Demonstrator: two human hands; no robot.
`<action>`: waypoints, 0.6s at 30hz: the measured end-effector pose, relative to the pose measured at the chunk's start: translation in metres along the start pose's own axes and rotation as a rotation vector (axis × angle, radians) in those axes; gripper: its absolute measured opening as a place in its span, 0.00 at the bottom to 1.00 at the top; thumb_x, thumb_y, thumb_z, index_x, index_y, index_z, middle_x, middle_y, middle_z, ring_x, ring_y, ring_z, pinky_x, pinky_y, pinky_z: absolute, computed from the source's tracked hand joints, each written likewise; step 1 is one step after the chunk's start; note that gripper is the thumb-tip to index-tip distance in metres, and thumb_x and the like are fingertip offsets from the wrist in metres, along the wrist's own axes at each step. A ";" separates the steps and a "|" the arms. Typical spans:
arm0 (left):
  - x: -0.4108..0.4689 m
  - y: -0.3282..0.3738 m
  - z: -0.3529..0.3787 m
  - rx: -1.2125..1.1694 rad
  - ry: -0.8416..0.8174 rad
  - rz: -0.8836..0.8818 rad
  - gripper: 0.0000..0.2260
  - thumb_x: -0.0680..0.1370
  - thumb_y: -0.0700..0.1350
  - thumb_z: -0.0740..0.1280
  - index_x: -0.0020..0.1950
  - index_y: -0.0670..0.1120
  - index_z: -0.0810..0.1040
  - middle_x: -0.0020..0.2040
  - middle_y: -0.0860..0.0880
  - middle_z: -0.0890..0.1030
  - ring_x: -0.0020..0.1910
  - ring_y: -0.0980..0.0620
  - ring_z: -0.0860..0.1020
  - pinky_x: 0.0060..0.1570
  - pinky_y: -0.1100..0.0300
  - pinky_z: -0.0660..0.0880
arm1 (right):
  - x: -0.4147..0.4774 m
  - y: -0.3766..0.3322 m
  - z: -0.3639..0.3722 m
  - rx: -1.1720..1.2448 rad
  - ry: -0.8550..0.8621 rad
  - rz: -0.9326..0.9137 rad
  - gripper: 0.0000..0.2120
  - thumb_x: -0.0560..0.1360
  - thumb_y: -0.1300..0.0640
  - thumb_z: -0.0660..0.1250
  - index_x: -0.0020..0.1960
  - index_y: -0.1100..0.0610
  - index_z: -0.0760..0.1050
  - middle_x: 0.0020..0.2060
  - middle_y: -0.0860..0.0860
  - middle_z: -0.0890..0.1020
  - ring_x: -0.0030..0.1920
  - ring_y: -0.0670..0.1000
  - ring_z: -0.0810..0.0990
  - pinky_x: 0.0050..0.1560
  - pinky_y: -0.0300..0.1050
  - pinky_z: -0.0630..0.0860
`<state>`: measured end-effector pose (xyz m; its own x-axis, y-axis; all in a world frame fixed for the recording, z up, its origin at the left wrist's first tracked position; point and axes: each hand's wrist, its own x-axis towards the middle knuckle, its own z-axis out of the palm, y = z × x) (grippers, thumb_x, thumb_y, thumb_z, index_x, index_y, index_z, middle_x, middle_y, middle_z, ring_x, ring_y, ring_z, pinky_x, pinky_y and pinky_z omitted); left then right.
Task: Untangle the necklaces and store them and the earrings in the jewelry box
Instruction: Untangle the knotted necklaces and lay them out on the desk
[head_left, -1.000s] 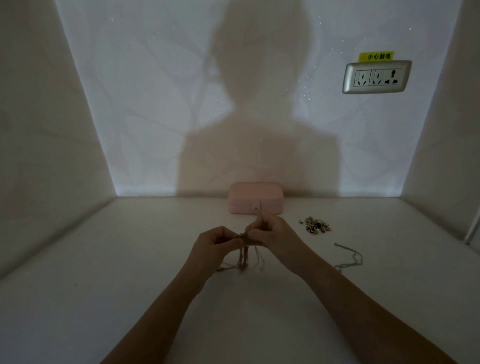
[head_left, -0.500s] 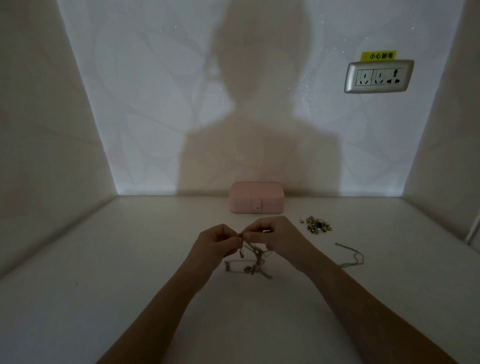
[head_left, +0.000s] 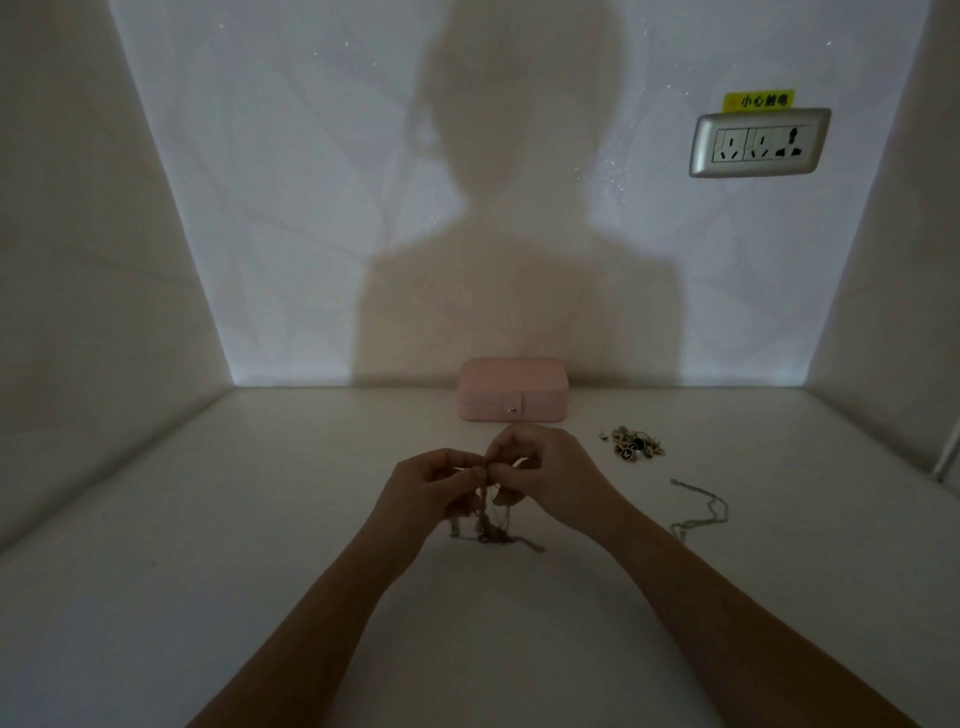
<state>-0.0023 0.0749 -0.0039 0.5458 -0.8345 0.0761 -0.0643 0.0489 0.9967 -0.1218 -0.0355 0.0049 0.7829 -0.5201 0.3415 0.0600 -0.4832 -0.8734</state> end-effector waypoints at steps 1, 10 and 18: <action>0.000 0.000 -0.001 0.000 0.016 0.003 0.03 0.74 0.36 0.68 0.44 0.40 0.82 0.32 0.46 0.81 0.31 0.53 0.77 0.39 0.62 0.78 | 0.001 0.000 0.000 -0.007 0.001 0.003 0.07 0.72 0.66 0.69 0.41 0.54 0.77 0.34 0.51 0.82 0.33 0.49 0.82 0.39 0.42 0.80; 0.002 -0.005 0.003 0.237 -0.040 0.064 0.06 0.75 0.37 0.67 0.40 0.44 0.81 0.34 0.45 0.80 0.34 0.51 0.77 0.43 0.55 0.75 | 0.003 0.000 0.006 0.104 -0.136 0.204 0.07 0.76 0.65 0.60 0.40 0.61 0.73 0.35 0.53 0.75 0.38 0.49 0.74 0.45 0.42 0.73; 0.004 -0.007 0.006 0.316 -0.092 0.111 0.07 0.73 0.36 0.68 0.38 0.47 0.77 0.35 0.45 0.78 0.36 0.50 0.73 0.40 0.55 0.70 | 0.010 0.005 0.004 0.618 -0.009 0.277 0.10 0.74 0.68 0.57 0.36 0.62 0.71 0.31 0.54 0.74 0.35 0.49 0.74 0.40 0.43 0.73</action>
<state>-0.0047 0.0679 -0.0113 0.4445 -0.8801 0.1669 -0.3830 -0.0183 0.9236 -0.1111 -0.0399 0.0022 0.8255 -0.5593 0.0763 0.1974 0.1594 -0.9673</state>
